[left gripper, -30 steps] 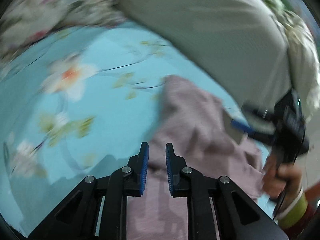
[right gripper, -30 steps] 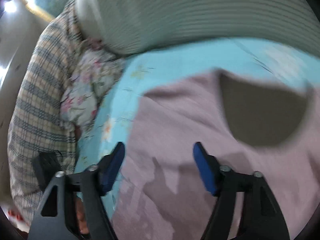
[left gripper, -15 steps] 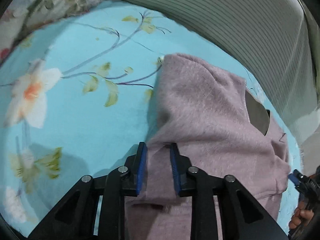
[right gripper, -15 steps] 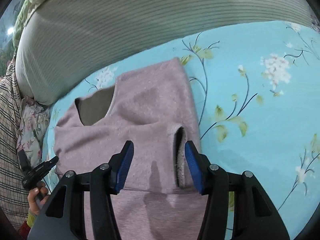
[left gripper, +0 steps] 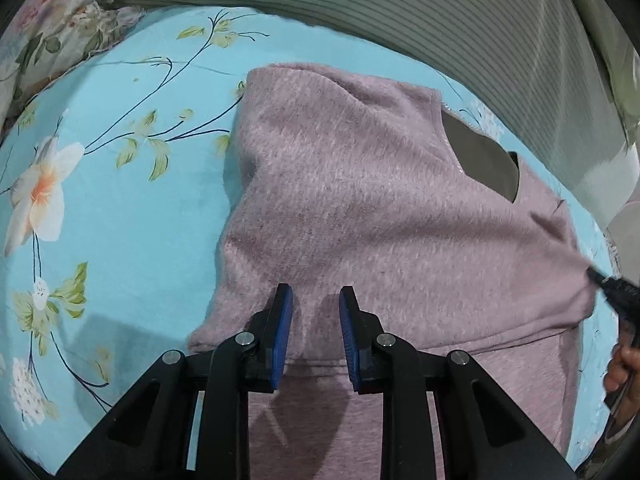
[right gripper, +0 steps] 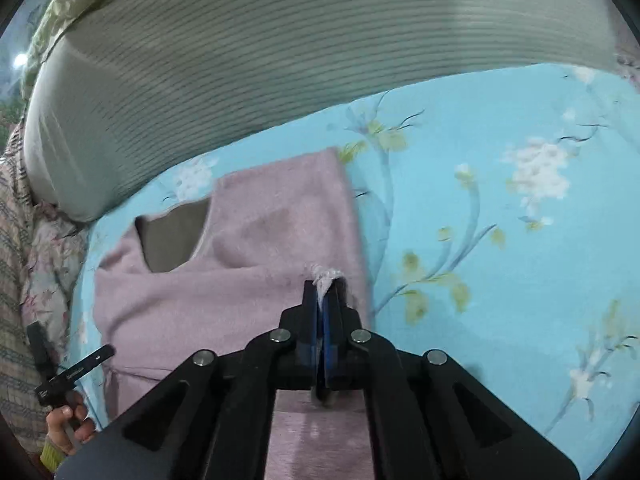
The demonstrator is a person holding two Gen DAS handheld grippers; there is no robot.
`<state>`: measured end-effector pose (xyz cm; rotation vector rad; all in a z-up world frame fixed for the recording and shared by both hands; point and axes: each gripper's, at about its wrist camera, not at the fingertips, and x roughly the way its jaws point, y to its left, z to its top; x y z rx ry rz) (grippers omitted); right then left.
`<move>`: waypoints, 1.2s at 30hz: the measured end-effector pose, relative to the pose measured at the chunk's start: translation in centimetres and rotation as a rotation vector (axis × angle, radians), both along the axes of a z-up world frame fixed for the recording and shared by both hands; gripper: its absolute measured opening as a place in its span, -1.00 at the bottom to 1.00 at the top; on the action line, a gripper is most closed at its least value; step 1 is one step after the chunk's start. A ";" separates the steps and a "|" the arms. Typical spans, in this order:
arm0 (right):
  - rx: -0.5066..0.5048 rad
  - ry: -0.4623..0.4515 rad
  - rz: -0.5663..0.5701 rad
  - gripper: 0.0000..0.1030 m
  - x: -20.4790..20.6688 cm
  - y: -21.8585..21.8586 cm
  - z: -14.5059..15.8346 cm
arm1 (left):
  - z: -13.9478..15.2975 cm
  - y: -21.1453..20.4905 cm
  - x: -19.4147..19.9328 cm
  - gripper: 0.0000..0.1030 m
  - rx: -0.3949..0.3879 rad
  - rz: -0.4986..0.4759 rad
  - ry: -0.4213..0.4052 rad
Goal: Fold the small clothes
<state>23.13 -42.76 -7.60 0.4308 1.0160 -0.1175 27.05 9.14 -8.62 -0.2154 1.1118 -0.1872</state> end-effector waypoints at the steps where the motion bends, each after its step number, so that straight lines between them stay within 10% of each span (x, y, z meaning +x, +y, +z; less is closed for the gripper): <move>1: -0.056 0.055 -0.051 -0.67 -0.1 -0.5 -0.2 | 0.0 0.1 -0.1 -0.54 0.006 -0.002 0.002; 5: 0.030 -0.092 -0.011 -0.65 -1.6 0.4 1.9 | -0.1 -0.2 0.0 -0.54 0.032 0.000 0.005; 9: 0.094 0.005 0.215 -0.64 0.3 4.4 -0.6 | -0.4 -1.7 0.5 -0.53 0.061 -0.003 0.004; 12: -0.011 0.117 0.129 -0.66 0.6 3.4 -3.6 | -0.4 -2.0 0.5 -0.53 0.071 -0.005 0.005; 18: 0.117 -0.007 0.118 -0.52 -3.0 1.8 -0.4 | 0.5 -1.0 -0.8 -0.50 0.058 -0.014 0.009; 21: 0.169 -0.019 0.191 -0.08 -4.7 1.8 0.4 | 1.9 0.1 -3.6 -0.14 0.038 -0.027 -0.020; 36: 0.239 0.182 0.309 -0.08 -22.3 -0.8 -2.7 | -0.9 6.1 -23.1 0.08 -0.075 -0.089 0.151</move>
